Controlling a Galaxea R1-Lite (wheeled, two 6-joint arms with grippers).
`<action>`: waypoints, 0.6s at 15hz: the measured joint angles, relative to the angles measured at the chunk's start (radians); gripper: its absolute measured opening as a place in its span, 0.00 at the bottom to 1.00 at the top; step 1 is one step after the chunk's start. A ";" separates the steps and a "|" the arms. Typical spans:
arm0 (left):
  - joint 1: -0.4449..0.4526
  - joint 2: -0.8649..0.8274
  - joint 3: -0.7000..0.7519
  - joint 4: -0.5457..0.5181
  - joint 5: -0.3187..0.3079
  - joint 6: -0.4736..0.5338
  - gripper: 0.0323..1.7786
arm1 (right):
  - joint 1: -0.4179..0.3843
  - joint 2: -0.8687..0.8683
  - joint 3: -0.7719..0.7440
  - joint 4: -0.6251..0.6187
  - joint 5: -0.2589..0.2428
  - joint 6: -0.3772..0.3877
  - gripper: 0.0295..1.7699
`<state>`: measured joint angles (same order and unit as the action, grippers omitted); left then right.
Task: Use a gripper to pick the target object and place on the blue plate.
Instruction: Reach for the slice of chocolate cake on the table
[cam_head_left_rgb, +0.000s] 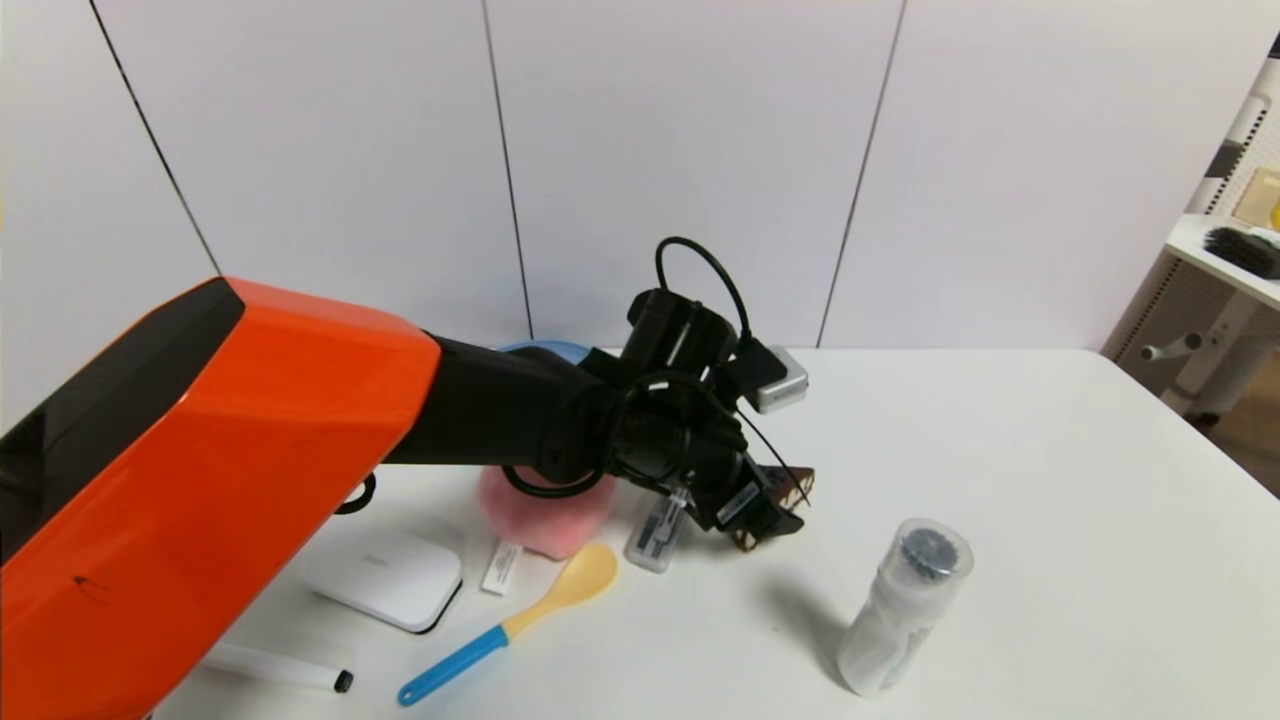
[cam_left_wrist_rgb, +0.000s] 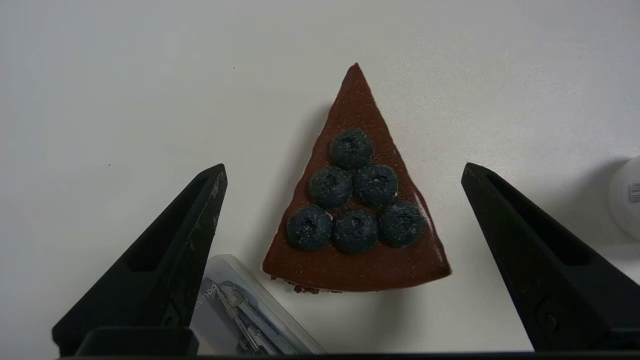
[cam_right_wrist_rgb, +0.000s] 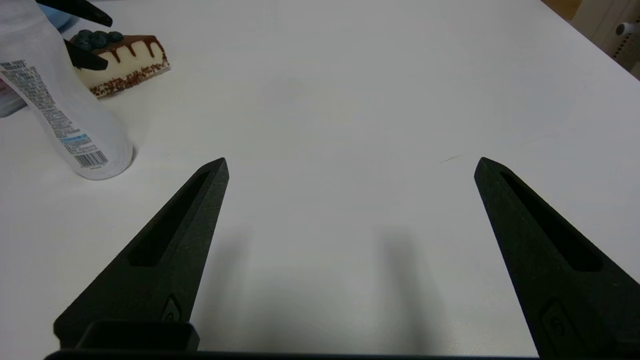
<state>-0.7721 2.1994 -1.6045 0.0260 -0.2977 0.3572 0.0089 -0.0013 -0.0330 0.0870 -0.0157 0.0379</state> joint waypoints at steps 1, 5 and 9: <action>-0.002 0.008 0.000 -0.006 0.000 0.001 0.95 | 0.000 0.000 0.000 0.000 0.000 0.000 0.96; -0.004 0.033 -0.004 -0.027 0.002 0.003 0.95 | 0.000 0.000 0.000 0.000 0.001 0.000 0.96; -0.004 0.052 -0.011 -0.047 0.007 0.001 0.95 | 0.000 0.000 0.001 0.000 0.001 0.000 0.96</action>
<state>-0.7760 2.2513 -1.6153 -0.0211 -0.2909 0.3583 0.0089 -0.0013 -0.0321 0.0870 -0.0149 0.0383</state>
